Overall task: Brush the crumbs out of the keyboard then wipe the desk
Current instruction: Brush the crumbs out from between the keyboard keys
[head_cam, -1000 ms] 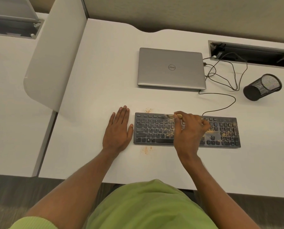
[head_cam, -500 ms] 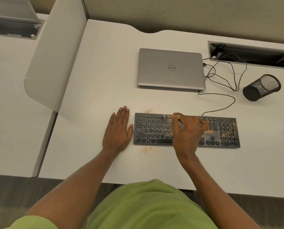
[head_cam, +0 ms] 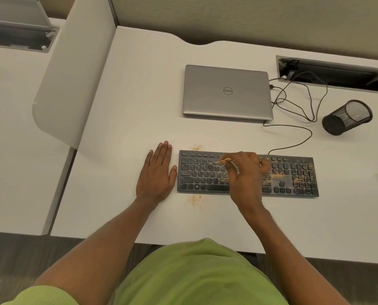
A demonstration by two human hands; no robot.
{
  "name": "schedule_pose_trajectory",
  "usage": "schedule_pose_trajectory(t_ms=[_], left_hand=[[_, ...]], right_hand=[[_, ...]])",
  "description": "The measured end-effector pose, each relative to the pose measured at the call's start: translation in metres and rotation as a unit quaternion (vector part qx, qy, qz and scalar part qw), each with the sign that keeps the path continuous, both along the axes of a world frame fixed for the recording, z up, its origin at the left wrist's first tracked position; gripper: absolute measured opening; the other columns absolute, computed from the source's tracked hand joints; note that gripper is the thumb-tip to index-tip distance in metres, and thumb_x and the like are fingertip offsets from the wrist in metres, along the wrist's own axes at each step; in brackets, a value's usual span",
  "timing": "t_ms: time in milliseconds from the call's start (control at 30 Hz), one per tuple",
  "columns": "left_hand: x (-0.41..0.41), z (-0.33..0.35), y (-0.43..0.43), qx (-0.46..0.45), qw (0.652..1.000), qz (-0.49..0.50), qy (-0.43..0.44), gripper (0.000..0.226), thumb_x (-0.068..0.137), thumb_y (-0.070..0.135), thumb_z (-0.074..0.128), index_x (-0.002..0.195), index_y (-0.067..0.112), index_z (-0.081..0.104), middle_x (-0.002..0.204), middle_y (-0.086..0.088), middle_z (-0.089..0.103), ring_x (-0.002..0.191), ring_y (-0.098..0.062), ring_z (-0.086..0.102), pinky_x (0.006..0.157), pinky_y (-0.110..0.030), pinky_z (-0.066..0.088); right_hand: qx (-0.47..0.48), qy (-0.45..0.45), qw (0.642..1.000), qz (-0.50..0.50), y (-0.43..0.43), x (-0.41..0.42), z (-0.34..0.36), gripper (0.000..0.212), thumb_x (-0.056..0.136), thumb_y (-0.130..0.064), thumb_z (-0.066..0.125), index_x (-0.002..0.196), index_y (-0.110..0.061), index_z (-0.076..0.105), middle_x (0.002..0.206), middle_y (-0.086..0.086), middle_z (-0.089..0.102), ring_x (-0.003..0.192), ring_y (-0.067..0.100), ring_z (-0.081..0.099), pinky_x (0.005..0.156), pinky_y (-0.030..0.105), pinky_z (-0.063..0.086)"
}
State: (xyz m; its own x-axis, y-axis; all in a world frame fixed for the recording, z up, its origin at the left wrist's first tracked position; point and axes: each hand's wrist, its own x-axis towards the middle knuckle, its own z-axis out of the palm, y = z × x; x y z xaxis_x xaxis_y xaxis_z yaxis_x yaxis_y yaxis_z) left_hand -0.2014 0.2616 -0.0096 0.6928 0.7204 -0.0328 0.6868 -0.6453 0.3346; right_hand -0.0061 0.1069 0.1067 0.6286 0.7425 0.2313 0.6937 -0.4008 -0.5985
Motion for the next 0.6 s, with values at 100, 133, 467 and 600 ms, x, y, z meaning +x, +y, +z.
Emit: schedule_pose_trajectory(t_ms=[100,133,467,600], left_hand=[[0.000,0.000,0.000,0.003,1.000,-0.002,-0.004,0.069,0.110,0.043,0.026,0.172,0.014,0.013,0.179,-0.001,0.010,0.166,-0.012,0.003,0.135,-0.041,0.008],[0.000,0.000,0.000,0.004,1.000,-0.002,-0.005,0.069,0.110,0.043,0.026,0.172,0.013,0.014,0.179,-0.002,0.011,0.166,-0.013,0.005,0.135,-0.041,0.008],[0.001,0.001,0.000,0.000,1.000,-0.002,0.000,0.069,0.110,0.043,0.026,0.172,0.014,0.014,0.180,-0.002,0.011,0.166,-0.013,0.004,0.135,-0.040,0.006],[0.000,0.001,0.000,0.002,1.000,-0.001,-0.002,0.069,0.110,0.043,0.025,0.172,0.014,0.014,0.179,-0.002,0.011,0.166,-0.013,0.005,0.135,-0.040,0.007]], right_hand=[[-0.043,-0.037,0.998,-0.029,-0.007,0.008,-0.001,0.017,0.094,-0.013,0.071,0.097,-0.030,0.073,0.093,-0.014,0.068,0.101,0.016,0.055,0.099,0.039,0.019],[-0.048,-0.046,0.997,-0.045,-0.009,0.009,-0.001,0.017,0.094,-0.013,0.071,0.097,-0.030,0.073,0.094,-0.013,0.068,0.101,0.018,0.056,0.099,0.038,0.019],[-0.020,-0.004,1.000,-0.012,-0.005,0.006,0.003,0.016,0.094,-0.013,0.072,0.097,-0.029,0.074,0.093,-0.017,0.068,0.100,0.009,0.051,0.096,0.031,0.015],[-0.064,-0.036,0.994,-0.084,-0.014,0.019,0.001,0.014,0.096,-0.013,0.070,0.097,-0.027,0.072,0.090,-0.012,0.068,0.101,0.018,0.056,0.095,0.037,0.018]])
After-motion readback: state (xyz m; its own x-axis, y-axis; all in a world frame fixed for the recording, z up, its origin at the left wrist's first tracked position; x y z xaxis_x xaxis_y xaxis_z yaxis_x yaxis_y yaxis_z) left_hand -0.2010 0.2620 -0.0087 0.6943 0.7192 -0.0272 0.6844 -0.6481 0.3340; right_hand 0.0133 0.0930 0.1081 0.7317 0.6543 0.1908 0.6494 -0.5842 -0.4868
